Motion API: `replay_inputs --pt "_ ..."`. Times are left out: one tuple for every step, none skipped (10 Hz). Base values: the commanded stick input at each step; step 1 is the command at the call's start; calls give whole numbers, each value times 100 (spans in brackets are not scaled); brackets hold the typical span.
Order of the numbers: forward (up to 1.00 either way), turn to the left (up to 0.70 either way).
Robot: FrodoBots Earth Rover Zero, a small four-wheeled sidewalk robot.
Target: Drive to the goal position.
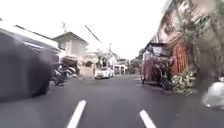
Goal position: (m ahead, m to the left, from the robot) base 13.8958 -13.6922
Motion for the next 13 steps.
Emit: replay_inputs --pt "100 14" --pt "100 19" --pt "100 21" --pt "100 7" --pt "100 16" --pt "100 17" --pt "100 4" --pt "100 -21" --pt "100 -40" --pt "100 -40" --pt "100 -40" --pt "100 -40" --pt "100 -40"
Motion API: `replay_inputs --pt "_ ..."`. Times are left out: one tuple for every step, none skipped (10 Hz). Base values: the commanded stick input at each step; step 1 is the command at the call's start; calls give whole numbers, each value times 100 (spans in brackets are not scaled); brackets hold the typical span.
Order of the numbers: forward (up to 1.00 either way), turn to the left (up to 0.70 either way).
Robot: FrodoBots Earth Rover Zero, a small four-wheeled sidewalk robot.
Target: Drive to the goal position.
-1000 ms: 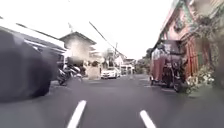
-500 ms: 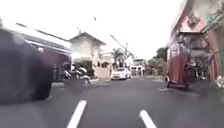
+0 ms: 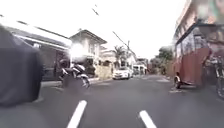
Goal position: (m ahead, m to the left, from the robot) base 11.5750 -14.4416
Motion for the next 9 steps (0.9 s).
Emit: replay_inputs --pt "100 -40" --pt "100 -40" --pt "100 -40" --pt "100 -29" --pt "100 6" --pt "100 10" --pt "100 0" --pt "100 0" --pt "100 0"
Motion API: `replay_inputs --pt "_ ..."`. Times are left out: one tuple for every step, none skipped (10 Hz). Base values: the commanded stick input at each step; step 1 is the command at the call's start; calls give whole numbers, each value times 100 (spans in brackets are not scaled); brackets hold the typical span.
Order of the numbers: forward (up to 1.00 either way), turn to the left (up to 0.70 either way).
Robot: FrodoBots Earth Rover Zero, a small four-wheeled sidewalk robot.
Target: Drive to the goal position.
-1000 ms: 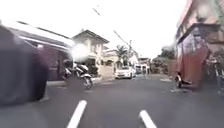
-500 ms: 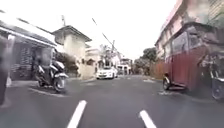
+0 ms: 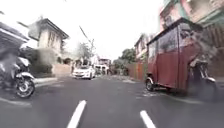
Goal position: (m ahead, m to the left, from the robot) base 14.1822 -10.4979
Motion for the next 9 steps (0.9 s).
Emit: replay_inputs --pt "100 0" --pt "100 -40" --pt "100 -39" --pt "100 -24" --pt "100 9" --pt "100 13" --pt "100 13" --pt "100 20" --pt "100 16"
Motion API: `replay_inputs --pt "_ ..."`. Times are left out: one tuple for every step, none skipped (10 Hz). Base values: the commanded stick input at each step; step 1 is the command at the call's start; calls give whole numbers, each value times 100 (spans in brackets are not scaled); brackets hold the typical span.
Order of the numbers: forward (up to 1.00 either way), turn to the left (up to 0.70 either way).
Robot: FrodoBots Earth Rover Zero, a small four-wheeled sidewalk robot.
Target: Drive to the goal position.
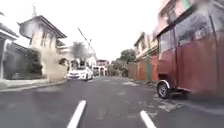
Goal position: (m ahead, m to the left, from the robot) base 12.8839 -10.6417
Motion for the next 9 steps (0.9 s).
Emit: replay_inputs --pt "100 12" --pt "100 11" --pt "100 13" --pt "100 14" --pt "100 8" --pt "100 6" --pt "100 2" --pt "100 -40" --pt "100 -40"
